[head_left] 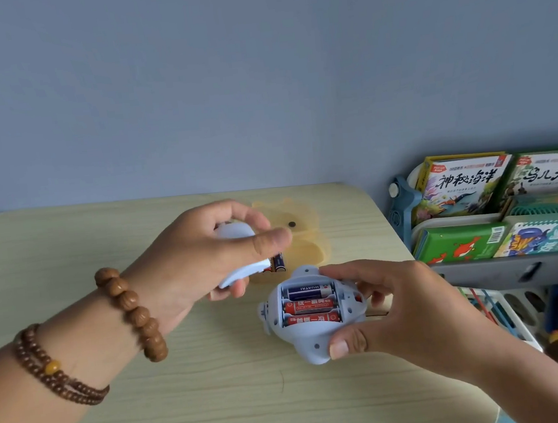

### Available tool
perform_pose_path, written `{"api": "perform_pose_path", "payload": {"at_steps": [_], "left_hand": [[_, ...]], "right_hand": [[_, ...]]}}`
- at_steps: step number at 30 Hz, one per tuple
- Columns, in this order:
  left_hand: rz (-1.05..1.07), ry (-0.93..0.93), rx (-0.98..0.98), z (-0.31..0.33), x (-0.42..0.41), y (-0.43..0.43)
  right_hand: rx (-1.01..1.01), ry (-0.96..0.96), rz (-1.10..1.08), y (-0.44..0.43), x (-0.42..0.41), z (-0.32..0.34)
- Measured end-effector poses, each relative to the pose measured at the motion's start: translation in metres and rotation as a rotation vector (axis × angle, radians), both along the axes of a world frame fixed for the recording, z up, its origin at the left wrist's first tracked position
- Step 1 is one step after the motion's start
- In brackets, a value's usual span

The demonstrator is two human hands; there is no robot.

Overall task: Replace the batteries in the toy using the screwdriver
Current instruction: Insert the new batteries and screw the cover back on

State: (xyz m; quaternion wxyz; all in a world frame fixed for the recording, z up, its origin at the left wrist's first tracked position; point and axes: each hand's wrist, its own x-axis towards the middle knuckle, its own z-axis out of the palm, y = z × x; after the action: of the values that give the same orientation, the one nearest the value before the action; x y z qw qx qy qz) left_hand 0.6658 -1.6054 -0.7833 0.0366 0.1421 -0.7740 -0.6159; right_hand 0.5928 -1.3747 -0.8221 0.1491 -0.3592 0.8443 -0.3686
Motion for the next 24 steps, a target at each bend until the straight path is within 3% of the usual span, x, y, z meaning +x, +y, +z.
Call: {"api": "perform_pose_path", "payload": {"at_steps": [5,12,18,24], "left_hand": [[0.031,-0.020,-0.183,-0.001,-0.006,0.004],[-0.226,0.026,-0.552,-0.004,-0.009,0.015],[-0.261,0.213,-0.484,-0.006,-0.013,0.016],[-0.287,0.198,-0.420,-0.014,-0.015,0.013]], "right_hand": [[-0.007,-0.011,-0.011,-0.001,0.001,0.000],[-0.007,-0.013,-0.013,-0.001,0.002,0.004],[-0.023,-0.013,0.007,-0.002,0.005,0.008],[-0.036,-0.026,0.021,-0.004,0.007,0.011]]}}
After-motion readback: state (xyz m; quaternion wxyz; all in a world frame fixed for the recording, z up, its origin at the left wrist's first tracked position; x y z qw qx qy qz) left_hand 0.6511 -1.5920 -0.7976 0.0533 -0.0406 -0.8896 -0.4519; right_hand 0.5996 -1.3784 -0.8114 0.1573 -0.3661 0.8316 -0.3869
